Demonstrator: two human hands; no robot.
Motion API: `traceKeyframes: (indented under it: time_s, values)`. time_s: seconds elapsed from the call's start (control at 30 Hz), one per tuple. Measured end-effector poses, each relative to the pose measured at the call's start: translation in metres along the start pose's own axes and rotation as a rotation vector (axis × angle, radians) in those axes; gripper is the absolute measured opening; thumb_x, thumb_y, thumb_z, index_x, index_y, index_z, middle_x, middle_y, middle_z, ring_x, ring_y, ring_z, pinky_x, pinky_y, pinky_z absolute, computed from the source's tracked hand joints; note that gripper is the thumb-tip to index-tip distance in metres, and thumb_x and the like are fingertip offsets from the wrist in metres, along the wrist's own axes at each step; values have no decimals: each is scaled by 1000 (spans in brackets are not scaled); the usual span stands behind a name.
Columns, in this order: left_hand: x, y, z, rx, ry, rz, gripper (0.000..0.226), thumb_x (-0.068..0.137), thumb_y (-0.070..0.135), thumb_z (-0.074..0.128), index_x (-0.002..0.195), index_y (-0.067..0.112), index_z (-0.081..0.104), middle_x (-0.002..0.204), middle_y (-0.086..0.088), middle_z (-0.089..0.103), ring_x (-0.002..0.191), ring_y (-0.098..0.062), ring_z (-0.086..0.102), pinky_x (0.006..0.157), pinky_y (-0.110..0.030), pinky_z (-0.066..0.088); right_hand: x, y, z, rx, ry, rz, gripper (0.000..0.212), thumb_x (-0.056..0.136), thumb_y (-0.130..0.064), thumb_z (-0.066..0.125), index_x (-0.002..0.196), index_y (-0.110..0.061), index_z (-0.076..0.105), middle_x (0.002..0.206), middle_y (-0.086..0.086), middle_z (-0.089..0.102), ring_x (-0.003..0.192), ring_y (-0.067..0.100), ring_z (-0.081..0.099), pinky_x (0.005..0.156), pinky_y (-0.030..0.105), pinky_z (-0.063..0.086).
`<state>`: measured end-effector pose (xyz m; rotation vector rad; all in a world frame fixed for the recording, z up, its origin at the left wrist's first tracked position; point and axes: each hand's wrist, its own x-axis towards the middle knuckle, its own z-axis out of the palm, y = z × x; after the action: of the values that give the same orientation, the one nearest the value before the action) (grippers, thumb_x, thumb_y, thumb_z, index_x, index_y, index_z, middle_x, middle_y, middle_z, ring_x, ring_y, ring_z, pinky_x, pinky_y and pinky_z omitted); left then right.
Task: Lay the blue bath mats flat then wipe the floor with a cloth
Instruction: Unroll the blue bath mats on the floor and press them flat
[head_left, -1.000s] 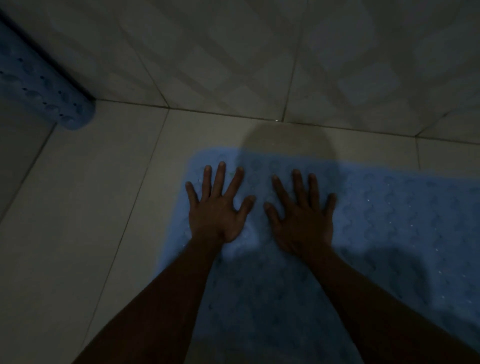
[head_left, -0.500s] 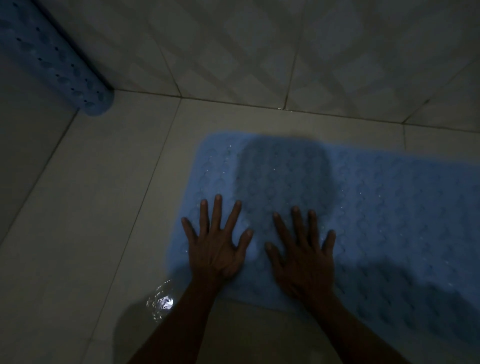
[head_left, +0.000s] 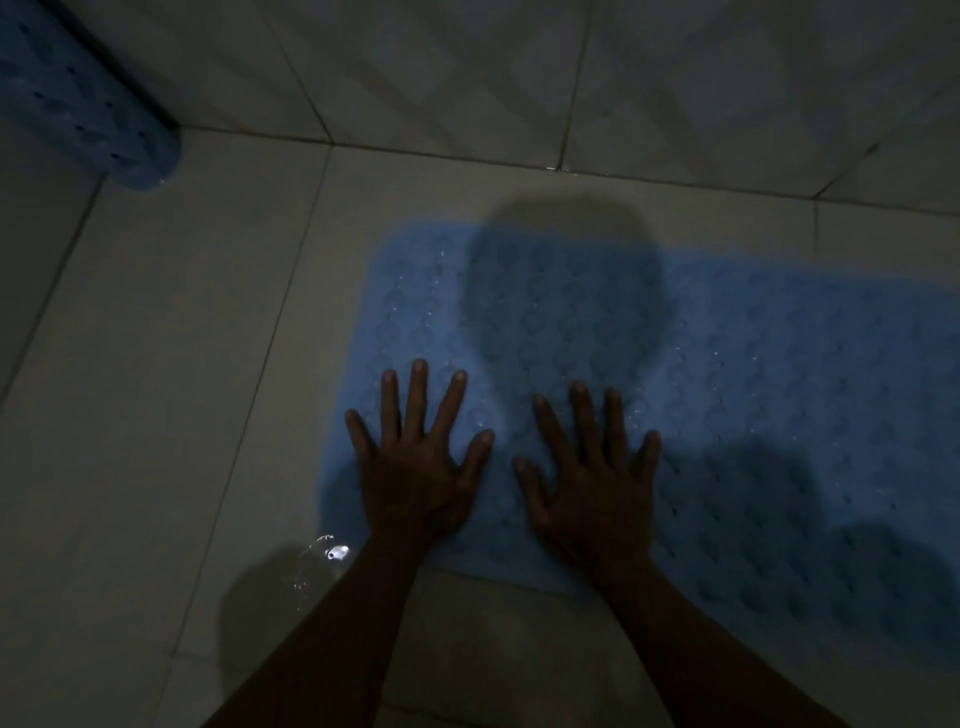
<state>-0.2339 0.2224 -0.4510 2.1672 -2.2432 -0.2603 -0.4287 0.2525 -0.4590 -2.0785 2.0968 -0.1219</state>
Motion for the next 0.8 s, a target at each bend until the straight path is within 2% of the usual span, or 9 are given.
traceKeyframes:
  time_s: [0.23, 0.33, 0.4, 0.47, 0.57, 0.67, 0.8]
  values:
    - [0, 3, -7, -46, -93, -24, 69, 96, 72, 22, 155, 48, -5, 167, 6, -12, 154, -25, -15, 118, -67, -3, 0, 2, 4, 21, 27, -16, 72, 92, -71, 31, 155, -41, 15, 166, -3, 6, 153, 28, 2, 114, 67, 8]
    - [0, 4, -11, -46, -141, -16, 68, 97, 70, 18, 154, 48, -12, 166, 6, -19, 152, -26, -19, 117, -66, -8, -2, 2, -5, 53, -42, -7, 69, 94, -70, 28, 155, -42, 12, 166, -4, 5, 153, 27, 1, 115, 65, 11]
    - [-1, 10, -12, -48, -173, -24, 67, 97, 69, 11, 155, 44, -13, 166, 3, -20, 152, -27, -21, 117, -66, -9, -7, 10, -15, 106, -71, 50, 69, 93, -68, 28, 155, -41, 11, 166, -3, 5, 153, 25, 3, 116, 64, 13]
    - [-5, 26, -12, -52, -157, -10, 69, 98, 64, 7, 159, 34, -5, 167, -2, -15, 152, -29, -17, 117, -68, -5, -19, 31, -29, 137, -53, 171, 70, 92, -67, 29, 155, -40, 13, 166, -2, 7, 153, 25, 3, 116, 62, 12]
    - [-18, 76, -12, -87, -162, 120, 74, 96, 59, 14, 160, 25, 6, 167, -6, -8, 154, -31, -11, 117, -67, -3, -43, 86, -49, 140, -55, 369, 70, 93, -69, 21, 155, -41, 4, 166, -2, -1, 153, 24, -4, 117, 60, 5]
    - [-34, 145, -10, -92, -166, 291, 73, 94, 56, 14, 160, 24, 11, 167, -9, 0, 154, -35, -1, 117, -68, -1, -62, 151, -63, 144, -64, 533, 71, 92, -74, 12, 154, -43, -3, 166, -3, -7, 152, 22, -9, 117, 58, -1]
    - [-33, 229, 8, -114, -152, 386, 66, 100, 54, 22, 160, 31, 6, 168, -4, -6, 154, -30, -10, 118, -66, -7, -67, 220, -67, 126, -47, 580, 72, 89, -79, 6, 152, -46, -7, 165, -6, -11, 151, 21, -14, 117, 57, -6]
